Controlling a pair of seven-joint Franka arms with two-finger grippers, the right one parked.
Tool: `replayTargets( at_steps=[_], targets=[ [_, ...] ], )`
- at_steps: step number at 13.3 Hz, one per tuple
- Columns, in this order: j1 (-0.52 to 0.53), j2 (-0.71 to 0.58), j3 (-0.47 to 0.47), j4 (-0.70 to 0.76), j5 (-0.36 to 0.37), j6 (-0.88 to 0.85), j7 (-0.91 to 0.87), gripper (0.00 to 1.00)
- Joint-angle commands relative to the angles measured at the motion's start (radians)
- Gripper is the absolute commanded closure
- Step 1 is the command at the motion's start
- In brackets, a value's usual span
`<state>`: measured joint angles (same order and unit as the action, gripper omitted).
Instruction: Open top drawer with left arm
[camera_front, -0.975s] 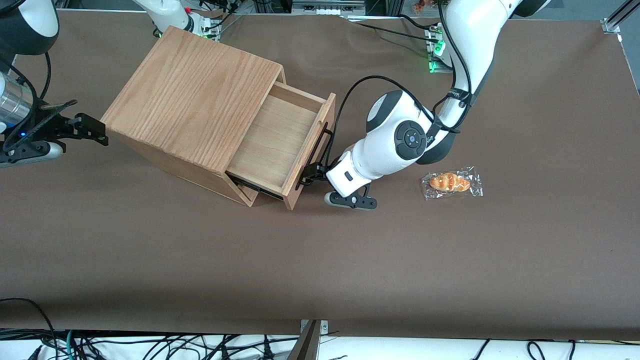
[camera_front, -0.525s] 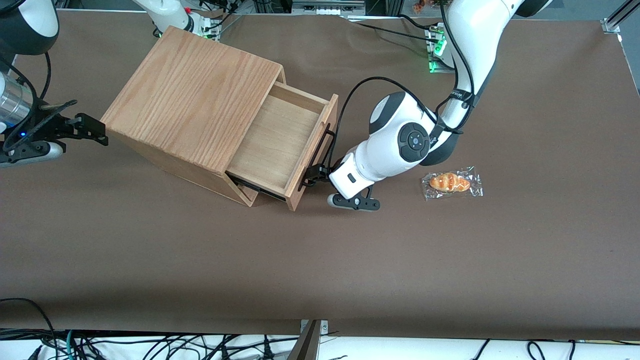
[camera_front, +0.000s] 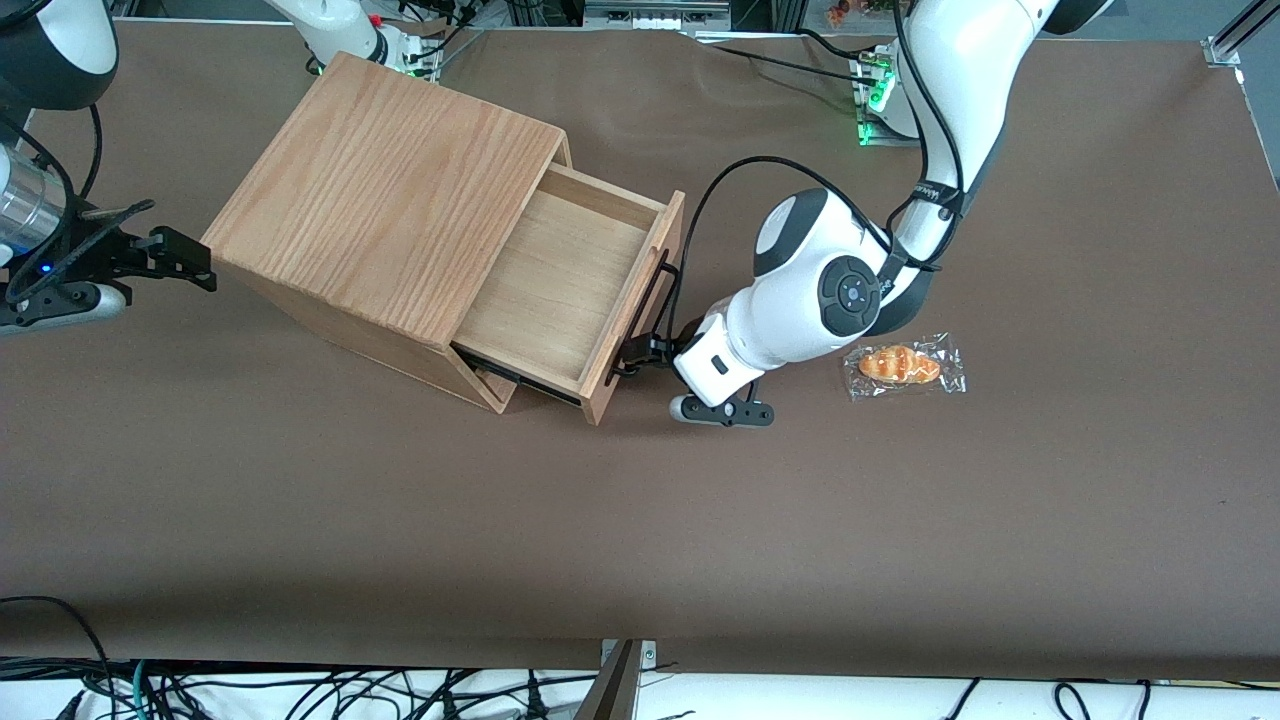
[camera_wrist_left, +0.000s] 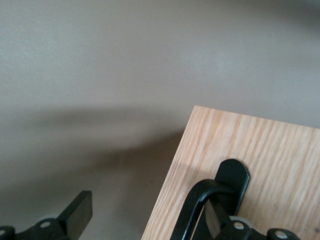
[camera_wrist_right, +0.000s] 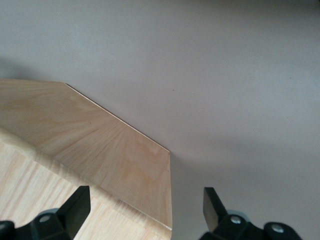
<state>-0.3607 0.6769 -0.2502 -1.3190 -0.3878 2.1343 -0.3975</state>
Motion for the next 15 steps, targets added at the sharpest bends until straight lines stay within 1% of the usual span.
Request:
replayTargets(
  at_steps=[1,3,5,8,10,14,15],
  targets=[
    [0.035,-0.005,0.002,0.061,-0.028,-0.074,0.006,0.0],
    [0.058,-0.003,0.0,0.089,-0.029,-0.117,0.006,0.0],
    [0.083,-0.005,-0.004,0.09,-0.062,-0.131,0.005,0.0],
    [0.121,-0.019,-0.006,0.112,-0.066,-0.194,0.006,0.0],
    [0.178,-0.039,-0.004,0.113,-0.063,-0.258,0.005,0.0],
    [0.322,-0.106,0.009,0.11,-0.042,-0.404,0.011,0.0],
    [0.353,-0.115,0.008,0.109,0.008,-0.436,0.049,0.0]
  ],
)
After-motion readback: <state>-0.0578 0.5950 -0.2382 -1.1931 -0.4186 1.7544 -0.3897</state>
